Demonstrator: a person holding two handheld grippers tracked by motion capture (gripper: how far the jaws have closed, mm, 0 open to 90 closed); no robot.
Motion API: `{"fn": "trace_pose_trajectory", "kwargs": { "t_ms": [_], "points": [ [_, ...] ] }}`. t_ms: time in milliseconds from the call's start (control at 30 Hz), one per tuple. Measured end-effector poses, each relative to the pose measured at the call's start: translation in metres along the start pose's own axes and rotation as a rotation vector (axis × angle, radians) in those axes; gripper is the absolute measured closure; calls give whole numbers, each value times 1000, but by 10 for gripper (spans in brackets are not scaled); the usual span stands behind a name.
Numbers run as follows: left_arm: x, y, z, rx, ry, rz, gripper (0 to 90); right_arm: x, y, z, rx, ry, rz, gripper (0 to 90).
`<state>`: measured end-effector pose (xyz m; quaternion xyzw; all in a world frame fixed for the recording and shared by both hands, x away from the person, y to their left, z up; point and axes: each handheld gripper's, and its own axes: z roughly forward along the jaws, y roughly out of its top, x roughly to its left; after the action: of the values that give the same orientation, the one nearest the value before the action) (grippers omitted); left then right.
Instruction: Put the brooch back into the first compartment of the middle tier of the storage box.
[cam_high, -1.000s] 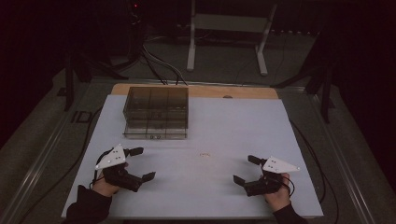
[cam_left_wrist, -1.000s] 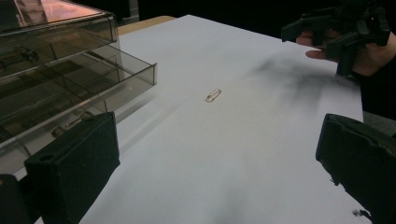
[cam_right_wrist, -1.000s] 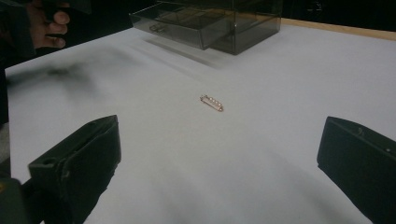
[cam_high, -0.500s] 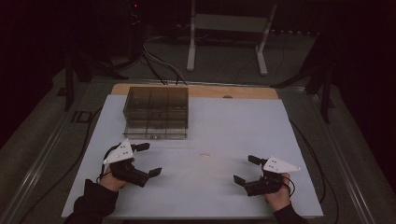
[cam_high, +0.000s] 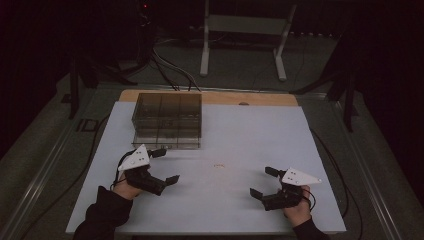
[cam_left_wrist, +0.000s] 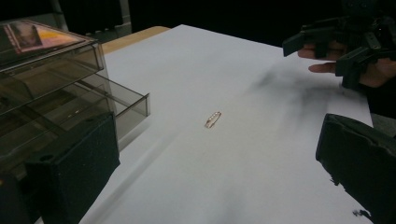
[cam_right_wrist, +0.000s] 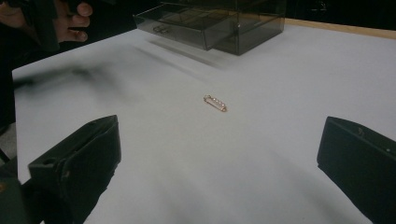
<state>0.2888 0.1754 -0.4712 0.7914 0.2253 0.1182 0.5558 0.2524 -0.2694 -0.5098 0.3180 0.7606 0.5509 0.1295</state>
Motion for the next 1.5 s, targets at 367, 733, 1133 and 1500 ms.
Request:
{"fn": "trace_pose_trajectory", "kwargs": {
  "t_ms": [367,733,1133,1500],
  "points": [
    [2,4,20,2,-39,3,3,0,0,1,4,1,2,0],
    [5,10,36,-6,-72,-3,3,0,-1,1,6,2,0,0],
    [7,13,57,7,-108,-6,3,0,-1,1,2,3,-2,0],
    [6,18,73,14,-137,-2,3,0,-1,1,4,5,-1,0]
  ]
}}
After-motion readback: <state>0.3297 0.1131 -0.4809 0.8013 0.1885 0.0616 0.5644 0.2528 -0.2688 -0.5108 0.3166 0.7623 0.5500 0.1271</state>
